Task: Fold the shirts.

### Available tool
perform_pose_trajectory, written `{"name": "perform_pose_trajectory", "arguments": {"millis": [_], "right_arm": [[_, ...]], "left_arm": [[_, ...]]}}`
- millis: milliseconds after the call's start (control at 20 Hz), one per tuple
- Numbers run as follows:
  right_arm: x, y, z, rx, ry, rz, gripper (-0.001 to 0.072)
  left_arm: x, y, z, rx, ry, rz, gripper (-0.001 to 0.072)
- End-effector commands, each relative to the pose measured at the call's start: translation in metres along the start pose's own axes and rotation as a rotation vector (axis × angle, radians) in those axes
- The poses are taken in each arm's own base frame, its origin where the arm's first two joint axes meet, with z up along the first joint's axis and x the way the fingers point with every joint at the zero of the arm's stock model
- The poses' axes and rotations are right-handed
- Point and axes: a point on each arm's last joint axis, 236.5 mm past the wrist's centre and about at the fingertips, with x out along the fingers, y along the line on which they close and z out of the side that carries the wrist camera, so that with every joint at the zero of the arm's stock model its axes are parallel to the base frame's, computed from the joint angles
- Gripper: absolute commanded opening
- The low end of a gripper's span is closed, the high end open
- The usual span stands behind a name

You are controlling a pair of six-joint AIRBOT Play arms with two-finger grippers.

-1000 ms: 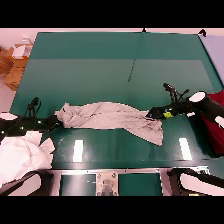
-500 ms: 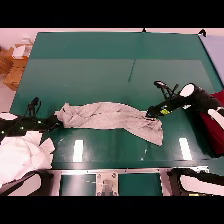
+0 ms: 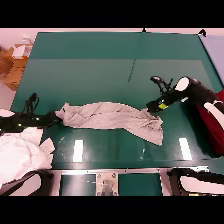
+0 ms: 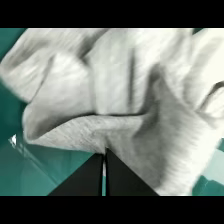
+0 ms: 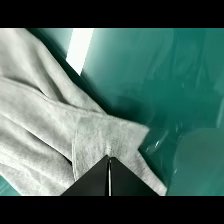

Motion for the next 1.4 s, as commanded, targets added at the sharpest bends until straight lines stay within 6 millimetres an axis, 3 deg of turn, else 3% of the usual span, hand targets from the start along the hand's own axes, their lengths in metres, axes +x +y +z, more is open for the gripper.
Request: {"name": "perform_pose_trajectory", "arguments": {"millis": [0,150,250,350,500,600,800,900,1050,1200,1250,1350], "right_arm": [[-0.067,0.014,0.042,-0.051,-0.135,-0.02,0.001],[-0.175,0.037,0.082,-0.089,-0.406,-0.07,0.001],[-0.236,0.05,0.091,-0.118,-0.558,-0.095,0.001],[-0.289,0.061,0.087,-0.143,-0.683,-0.121,0.0009],[-0.376,0.081,0.066,-0.179,-0.906,-0.181,0.0009],[-0.437,0.094,0.038,-0.194,-1.075,-0.23,0.0009],[-0.528,0.118,-0.019,-0.213,-1.373,-0.314,0.0008],[-0.554,0.13,-0.039,-0.23,-1.474,-0.329,0.0009],[-0.567,0.136,-0.048,-0.238,-1.527,-0.336,0.0008],[-0.555,0.126,-0.029,-0.223,-1.483,-0.329,0.0008],[-0.545,0.119,-0.016,-0.213,-1.453,-0.323,0.0008],[-0.51,0.1,0.018,-0.181,-1.355,-0.291,0.0008]], "left_arm": [[-0.051,-0.063,0.052,0.13,-0.146,-0.081,0.0019],[-0.148,-0.148,0.105,0.339,-0.411,-0.093,0.0019],[-0.203,-0.197,0.116,0.437,-0.53,-0.101,0.0019],[-0.243,-0.242,0.11,0.515,-0.579,-0.143,0.0019],[-0.309,-0.314,0.093,0.7,-0.701,-0.197,0.0019],[-0.358,-0.356,0.079,0.816,-0.826,-0.194,0.0019],[-0.441,-0.426,0.032,0.987,-1.071,-0.21,0.0019],[-0.47,-0.447,0.015,1.01,-1.167,-0.24,0.0019],[-0.478,-0.448,0.016,0.985,-1.197,-0.241,0.002],[-0.466,-0.416,0.056,0.871,-1.191,-0.156,0.002],[-0.456,-0.402,0.073,0.83,-1.169,-0.139,0.002],[-0.416,-0.367,0.109,0.735,-1.059,-0.126,0.002]]}}
